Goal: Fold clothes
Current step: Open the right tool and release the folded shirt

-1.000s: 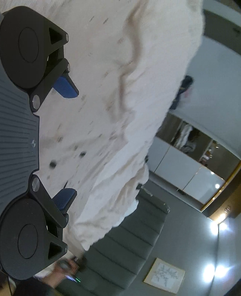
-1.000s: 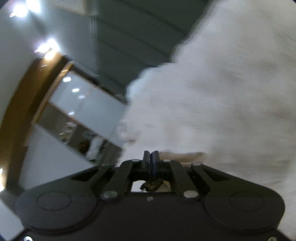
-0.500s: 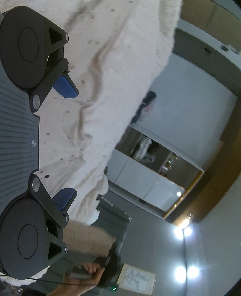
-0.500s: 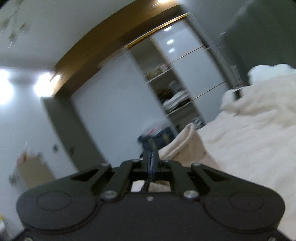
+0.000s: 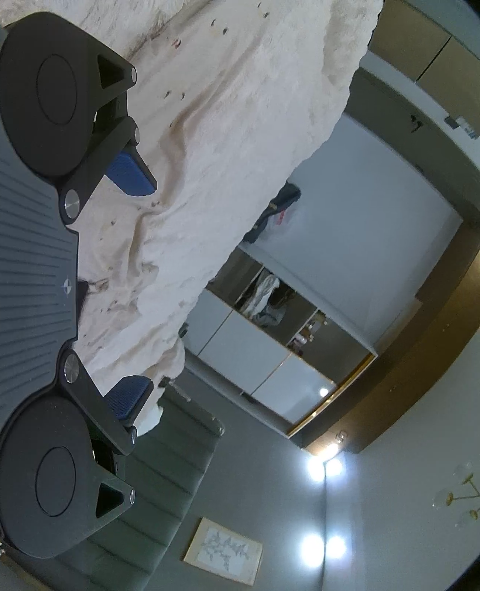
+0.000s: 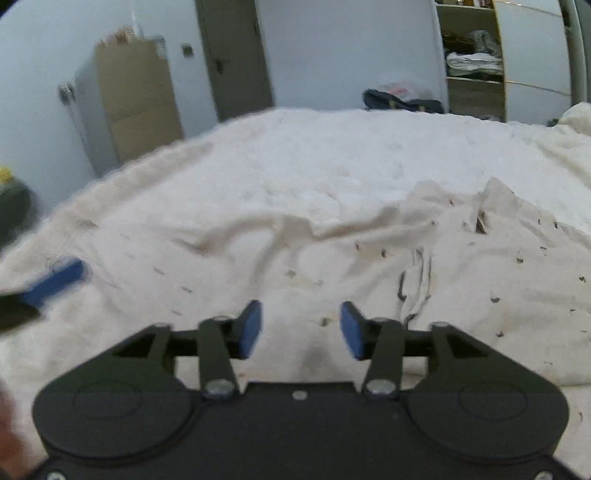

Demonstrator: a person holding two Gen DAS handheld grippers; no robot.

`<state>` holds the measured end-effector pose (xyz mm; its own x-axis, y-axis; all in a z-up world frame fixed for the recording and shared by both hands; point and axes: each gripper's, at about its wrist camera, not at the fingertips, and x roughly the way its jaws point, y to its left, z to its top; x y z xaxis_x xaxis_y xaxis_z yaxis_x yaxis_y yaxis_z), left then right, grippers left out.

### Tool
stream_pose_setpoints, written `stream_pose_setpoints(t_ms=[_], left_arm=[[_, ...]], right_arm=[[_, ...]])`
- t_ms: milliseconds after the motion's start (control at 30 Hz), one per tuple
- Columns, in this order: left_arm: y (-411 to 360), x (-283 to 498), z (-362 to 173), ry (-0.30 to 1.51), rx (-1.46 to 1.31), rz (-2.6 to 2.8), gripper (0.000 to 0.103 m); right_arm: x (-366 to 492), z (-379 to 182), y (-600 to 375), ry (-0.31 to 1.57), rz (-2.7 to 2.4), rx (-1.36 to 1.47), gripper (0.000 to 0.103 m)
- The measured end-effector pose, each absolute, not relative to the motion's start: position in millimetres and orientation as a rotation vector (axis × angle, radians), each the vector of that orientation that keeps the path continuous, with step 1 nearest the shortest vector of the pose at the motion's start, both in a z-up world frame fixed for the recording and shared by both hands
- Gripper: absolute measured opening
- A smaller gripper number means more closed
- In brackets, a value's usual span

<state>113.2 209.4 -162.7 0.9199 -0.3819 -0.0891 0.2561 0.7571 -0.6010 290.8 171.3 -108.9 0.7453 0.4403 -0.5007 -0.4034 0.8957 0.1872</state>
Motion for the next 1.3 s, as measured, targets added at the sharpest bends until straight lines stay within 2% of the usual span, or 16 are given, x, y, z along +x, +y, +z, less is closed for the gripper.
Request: stream_pose_setpoints(t_ms=[100, 267, 300, 333, 433, 533, 633, 700, 767, 900, 967, 1200, 1300], left_arm=[[202, 115, -164, 0.235, -0.590, -0.362, 0.103], [193, 114, -167, 0.259, -0.559, -0.377, 0.103], [192, 115, -168, 0.270, -0.560, -0.377, 0.103], [191, 117, -170, 0.282, -0.565, -0.377, 0.103], [189, 121, -173, 0.298, -0.571, -0.382, 0.103], [183, 123, -178, 0.321, -0.552, -0.375, 0.103], [173, 125, -188, 0.376, -0.550, -0.387, 0.103], [163, 124, -190, 0.424, -0.536, -0.394, 0.103], [153, 122, -188, 0.452, -0.500, -0.402, 0.103], [116, 102, -168, 0.385, -0.340, -0.383, 0.103], [101, 86, -162, 0.340, -0.313, -0.354, 0.103], [53, 55, -155, 0.359, -0.242, -0.266, 0.103], [58, 51, -154, 0.357, -0.312, -0.175, 0.103]], right_arm=[[279, -97, 123, 0.521, 0.432, 0.028, 0.064], [307, -106, 25, 0.533, 0.124, -0.052, 0.061], [313, -112, 3, 0.548, 0.063, -0.052, 0.057], [314, -119, -9, 0.564, 0.040, -0.048, 0.047], [317, -149, -55, 0.714, -0.031, -0.035, 0.031], [290, -165, -83, 0.863, 0.003, 0.008, 0.029], [241, -158, -93, 0.905, 0.107, 0.041, 0.034], [214, -145, -97, 0.847, 0.141, 0.075, 0.046], [192, -134, -105, 0.774, 0.148, 0.104, 0.061], [146, -109, -134, 0.613, 0.122, 0.167, 0.079], [124, -105, -155, 0.556, 0.089, 0.219, 0.099], [103, -135, -190, 0.449, 0.073, 0.422, 0.102], [103, -142, -189, 0.418, 0.054, 0.467, 0.102]])
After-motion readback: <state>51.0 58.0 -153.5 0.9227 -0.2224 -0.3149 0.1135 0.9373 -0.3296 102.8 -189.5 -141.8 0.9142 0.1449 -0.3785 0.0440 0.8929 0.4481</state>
